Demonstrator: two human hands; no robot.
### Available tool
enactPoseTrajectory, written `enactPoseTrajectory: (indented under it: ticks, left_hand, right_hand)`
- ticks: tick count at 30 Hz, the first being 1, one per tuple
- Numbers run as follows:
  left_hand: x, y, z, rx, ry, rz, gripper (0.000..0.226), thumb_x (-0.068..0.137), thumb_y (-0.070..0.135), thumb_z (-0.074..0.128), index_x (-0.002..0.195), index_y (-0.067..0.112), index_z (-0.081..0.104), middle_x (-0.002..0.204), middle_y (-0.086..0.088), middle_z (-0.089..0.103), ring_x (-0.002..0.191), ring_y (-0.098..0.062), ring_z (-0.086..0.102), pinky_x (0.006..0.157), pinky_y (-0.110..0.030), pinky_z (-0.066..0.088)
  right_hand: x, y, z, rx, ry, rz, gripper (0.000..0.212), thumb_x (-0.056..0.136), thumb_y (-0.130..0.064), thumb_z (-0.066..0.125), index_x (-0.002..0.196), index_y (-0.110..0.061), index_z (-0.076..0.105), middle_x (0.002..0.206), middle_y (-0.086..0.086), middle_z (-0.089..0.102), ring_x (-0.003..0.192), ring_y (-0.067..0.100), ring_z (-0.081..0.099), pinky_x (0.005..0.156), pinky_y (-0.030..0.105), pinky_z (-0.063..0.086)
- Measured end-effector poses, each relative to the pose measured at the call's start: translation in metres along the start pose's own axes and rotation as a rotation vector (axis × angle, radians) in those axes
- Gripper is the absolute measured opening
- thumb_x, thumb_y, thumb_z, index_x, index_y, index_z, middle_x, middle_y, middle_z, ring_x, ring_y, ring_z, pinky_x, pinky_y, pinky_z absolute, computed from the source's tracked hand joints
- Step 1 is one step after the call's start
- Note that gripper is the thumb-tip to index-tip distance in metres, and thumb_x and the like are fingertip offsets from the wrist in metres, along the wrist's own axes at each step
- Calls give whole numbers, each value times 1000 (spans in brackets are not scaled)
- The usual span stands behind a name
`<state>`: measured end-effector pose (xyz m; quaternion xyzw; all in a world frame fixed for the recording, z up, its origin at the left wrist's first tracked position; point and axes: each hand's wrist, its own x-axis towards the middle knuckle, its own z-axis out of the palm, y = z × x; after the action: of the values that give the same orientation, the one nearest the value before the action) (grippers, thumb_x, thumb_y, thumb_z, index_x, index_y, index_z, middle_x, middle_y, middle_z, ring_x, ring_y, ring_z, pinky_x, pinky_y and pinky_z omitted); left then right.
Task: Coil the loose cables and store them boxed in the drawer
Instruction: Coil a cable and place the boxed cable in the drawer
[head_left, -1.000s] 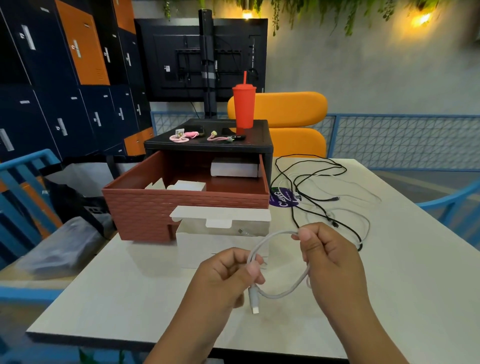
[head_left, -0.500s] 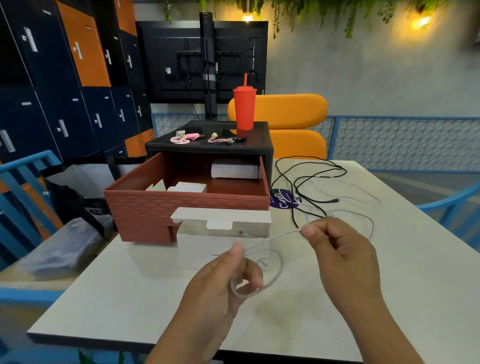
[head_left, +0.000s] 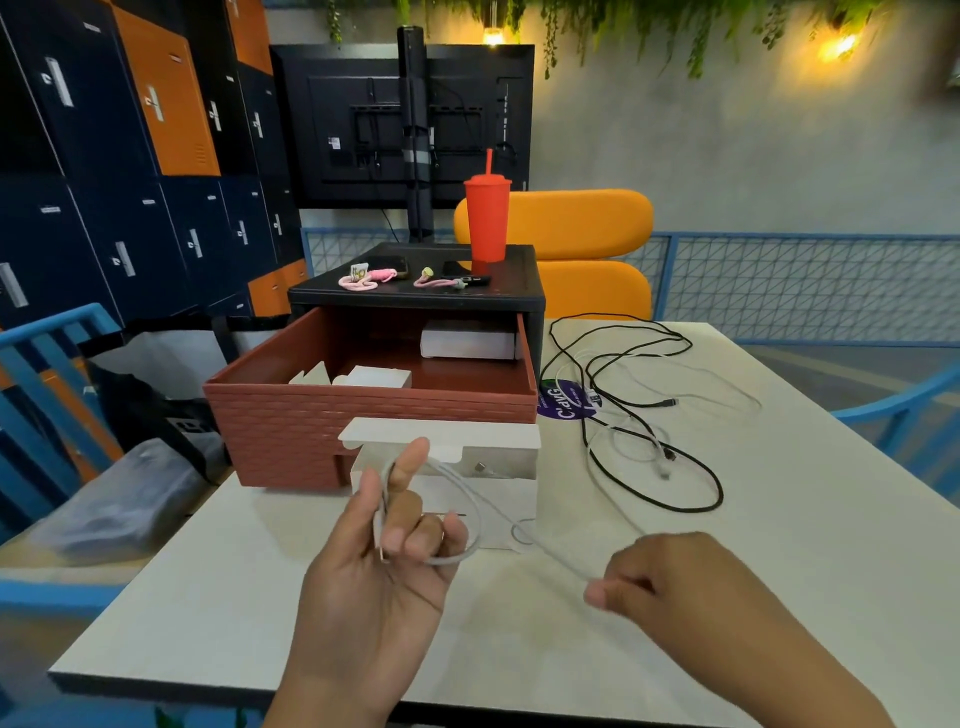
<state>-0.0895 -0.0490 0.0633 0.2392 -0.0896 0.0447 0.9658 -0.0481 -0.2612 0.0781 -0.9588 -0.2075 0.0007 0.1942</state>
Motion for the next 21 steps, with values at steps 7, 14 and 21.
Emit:
enactPoseTrajectory:
  ticks: [7, 14, 21]
  left_hand:
    - [-3, -12, 9, 85, 123, -1, 77, 34, 25, 95, 104, 6, 71, 64, 0, 61, 62, -13, 65, 65, -36, 57]
    - [-9, -15, 17, 176, 99, -1, 69, 35, 28, 95, 98, 9, 74, 118, -10, 66, 110, -21, 63, 74, -38, 57]
    - [-12, -11, 21, 89, 83, -23, 41, 32, 21, 94, 62, 13, 68, 111, -9, 69, 107, -26, 64, 77, -48, 55]
  right_hand:
    - [-14, -25, 3, 175, -315, -108, 32, 82, -45, 62, 76, -14, 63, 68, 0, 56, 60, 6, 47, 60, 20, 38]
    - [-18, -41, 0, 245, -433, -237, 30, 88, -37, 56, 82, -9, 66, 82, 8, 63, 67, 3, 50, 64, 21, 38]
    - [-16, -40, 9, 127, -416, -179, 44, 87, -36, 54, 50, -15, 42, 52, -6, 46, 52, 4, 41, 51, 18, 27]
